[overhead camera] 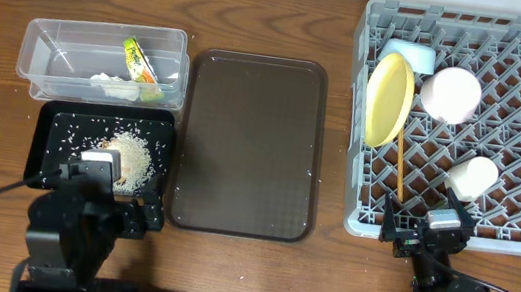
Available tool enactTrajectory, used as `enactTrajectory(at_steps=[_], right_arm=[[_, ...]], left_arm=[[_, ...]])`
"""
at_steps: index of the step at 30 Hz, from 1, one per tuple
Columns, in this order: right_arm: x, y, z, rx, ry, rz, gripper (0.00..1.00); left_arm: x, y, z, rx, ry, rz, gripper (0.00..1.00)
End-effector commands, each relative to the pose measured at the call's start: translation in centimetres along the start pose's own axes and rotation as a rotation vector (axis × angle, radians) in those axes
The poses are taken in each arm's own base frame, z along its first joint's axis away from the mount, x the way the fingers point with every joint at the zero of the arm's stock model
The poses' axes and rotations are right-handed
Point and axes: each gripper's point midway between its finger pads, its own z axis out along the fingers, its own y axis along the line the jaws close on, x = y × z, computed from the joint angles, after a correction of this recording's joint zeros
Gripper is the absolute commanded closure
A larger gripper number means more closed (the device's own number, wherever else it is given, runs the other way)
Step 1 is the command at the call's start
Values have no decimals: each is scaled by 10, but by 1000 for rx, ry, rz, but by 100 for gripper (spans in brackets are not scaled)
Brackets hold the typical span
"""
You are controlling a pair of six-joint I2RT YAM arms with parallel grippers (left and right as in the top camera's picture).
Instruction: Sort waste into correct bins and load items into the dishwasher rack
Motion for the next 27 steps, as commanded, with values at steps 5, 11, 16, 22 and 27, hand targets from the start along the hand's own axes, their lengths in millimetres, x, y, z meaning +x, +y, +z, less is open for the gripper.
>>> enactTrajectory(at_steps=[5, 11, 16, 22, 27], right_arm=[[0, 0, 0, -2, -3, -7, 1], [0, 0, 0, -2, -3, -7, 1], [0, 0, 0, -2, -3, -8, 1], [0, 0, 0, -2, -3, -8, 1], [0, 0, 0, -3, -3, -8, 1]], left_arm=[[13, 6, 21, 17, -203, 38, 2], [7, 8, 39, 44, -395, 60, 2], [-3, 15, 50, 18, -520, 62, 2], [6, 32, 63, -59, -542, 41, 2], [30, 37, 76, -74, -435, 37, 2]])
